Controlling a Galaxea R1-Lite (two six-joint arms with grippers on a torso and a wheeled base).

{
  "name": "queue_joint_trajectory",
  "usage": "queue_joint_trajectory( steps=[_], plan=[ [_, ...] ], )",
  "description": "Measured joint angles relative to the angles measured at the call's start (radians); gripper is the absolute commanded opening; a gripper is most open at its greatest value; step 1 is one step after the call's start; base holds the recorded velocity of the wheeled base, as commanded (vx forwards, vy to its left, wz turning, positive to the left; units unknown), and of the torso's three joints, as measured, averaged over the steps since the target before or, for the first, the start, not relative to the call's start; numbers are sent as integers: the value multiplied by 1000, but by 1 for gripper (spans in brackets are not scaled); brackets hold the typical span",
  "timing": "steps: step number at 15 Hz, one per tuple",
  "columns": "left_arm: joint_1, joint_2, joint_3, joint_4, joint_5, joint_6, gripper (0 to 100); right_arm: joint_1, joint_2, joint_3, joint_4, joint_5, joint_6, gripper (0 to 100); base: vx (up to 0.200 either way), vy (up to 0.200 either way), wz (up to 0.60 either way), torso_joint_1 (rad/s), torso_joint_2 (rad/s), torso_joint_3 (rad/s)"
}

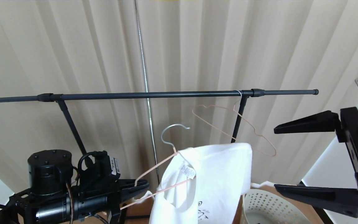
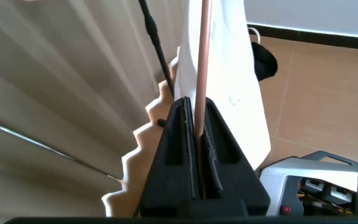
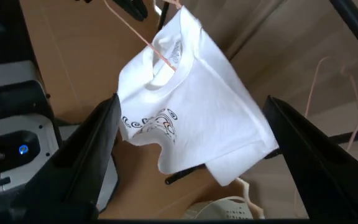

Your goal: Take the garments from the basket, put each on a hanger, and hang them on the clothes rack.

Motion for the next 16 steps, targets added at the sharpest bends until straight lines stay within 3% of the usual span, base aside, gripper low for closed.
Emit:
queue_joint_trajectory(
  steps=[3,5,6,10,16],
  plan=[
    [-46,-20,26,0,-2,0,0,-95,157,-217,233,103,-238,100,0,0,0,0,0,0],
    [-72,-39,37,0,-1,0,0,-140,276,-313,313,125,-386,100,0,0,0,0,0,0],
    [-79,-50,42,0,-1,-1,0,-153,326,-338,324,130,-415,100,0,0,0,0,0,0],
    [-94,-84,50,1,-1,-3,0,-168,467,-370,329,134,-437,100,0,0,0,0,0,0],
    [-95,-94,55,1,0,-2,0,-160,543,-370,301,136,-437,100,0,0,0,0,0,0]
  ],
)
